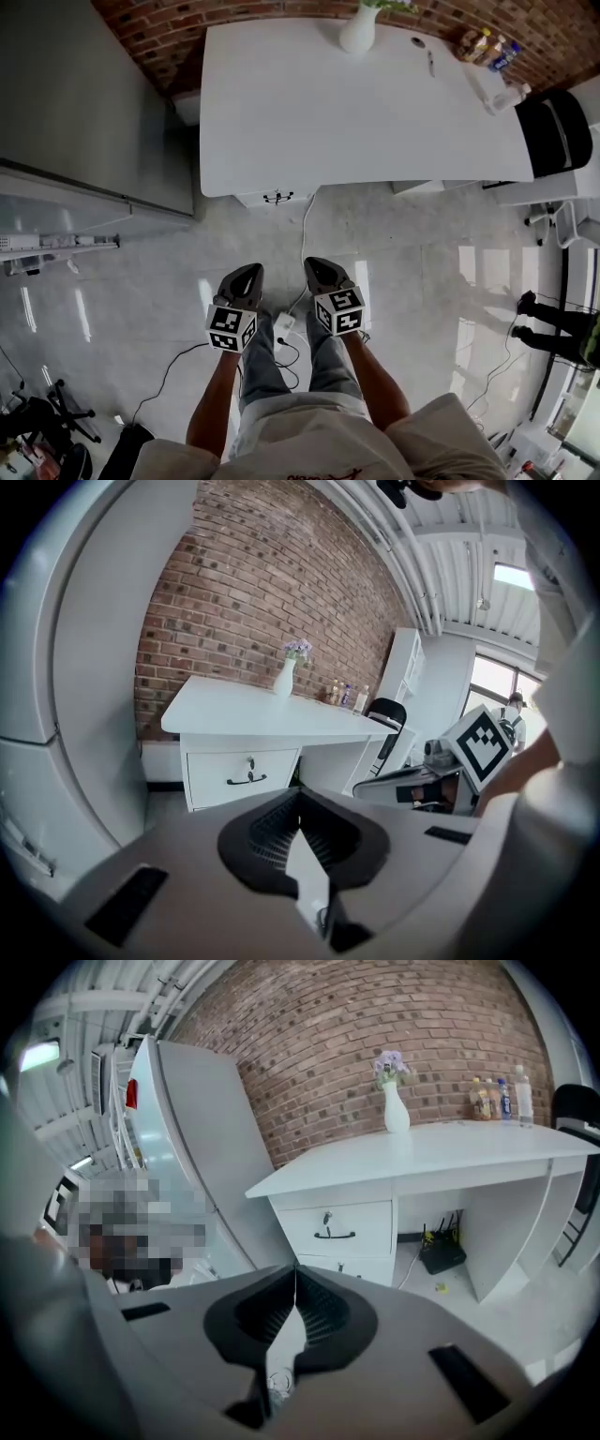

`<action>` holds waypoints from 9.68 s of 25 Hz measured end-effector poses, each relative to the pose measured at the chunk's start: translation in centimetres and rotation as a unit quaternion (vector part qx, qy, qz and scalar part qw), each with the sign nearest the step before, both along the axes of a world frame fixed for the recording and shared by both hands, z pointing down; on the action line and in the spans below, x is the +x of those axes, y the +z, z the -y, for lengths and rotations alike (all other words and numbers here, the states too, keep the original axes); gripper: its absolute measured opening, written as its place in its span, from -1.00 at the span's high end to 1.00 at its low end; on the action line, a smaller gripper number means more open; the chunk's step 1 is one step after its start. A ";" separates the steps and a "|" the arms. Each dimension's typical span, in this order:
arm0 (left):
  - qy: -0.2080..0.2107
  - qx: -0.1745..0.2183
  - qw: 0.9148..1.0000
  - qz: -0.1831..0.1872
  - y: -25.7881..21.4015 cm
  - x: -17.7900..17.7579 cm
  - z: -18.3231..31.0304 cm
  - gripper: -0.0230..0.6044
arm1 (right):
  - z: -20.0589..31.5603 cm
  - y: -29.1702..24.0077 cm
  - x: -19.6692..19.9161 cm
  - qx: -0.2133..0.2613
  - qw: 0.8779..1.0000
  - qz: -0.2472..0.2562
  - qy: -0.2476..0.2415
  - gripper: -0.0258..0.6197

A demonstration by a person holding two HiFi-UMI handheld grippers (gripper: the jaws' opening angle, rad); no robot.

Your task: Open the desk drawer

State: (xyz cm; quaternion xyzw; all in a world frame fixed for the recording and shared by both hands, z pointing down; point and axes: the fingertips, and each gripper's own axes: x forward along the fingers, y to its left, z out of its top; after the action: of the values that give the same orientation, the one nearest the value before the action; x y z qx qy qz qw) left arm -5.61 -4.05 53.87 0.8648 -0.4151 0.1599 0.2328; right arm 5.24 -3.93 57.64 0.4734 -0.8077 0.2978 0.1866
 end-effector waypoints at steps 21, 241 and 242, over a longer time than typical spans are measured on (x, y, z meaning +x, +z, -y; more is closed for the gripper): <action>-0.021 -0.036 0.999 -0.022 13.0 1.7 -1.1 0.89 | -3.0 15.8 0.3 -0.090 0.995 0.050 0.007 0.86; -0.072 0.275 0.958 -0.023 -30.9 1.3 10.8 0.89 | 10.5 -32.3 0.5 0.318 0.948 -0.012 -0.023 0.87; -0.071 0.274 0.959 -0.025 -30.9 1.4 10.9 0.89 | 10.6 -32.3 0.7 0.317 0.948 -0.013 -0.021 0.87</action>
State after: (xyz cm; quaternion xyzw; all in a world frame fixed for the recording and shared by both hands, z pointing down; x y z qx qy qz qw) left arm -4.23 -14.92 23.00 0.8673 -0.4978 0.0017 0.0075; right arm 5.90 -14.55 25.35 0.4950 -0.8676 0.0164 0.0434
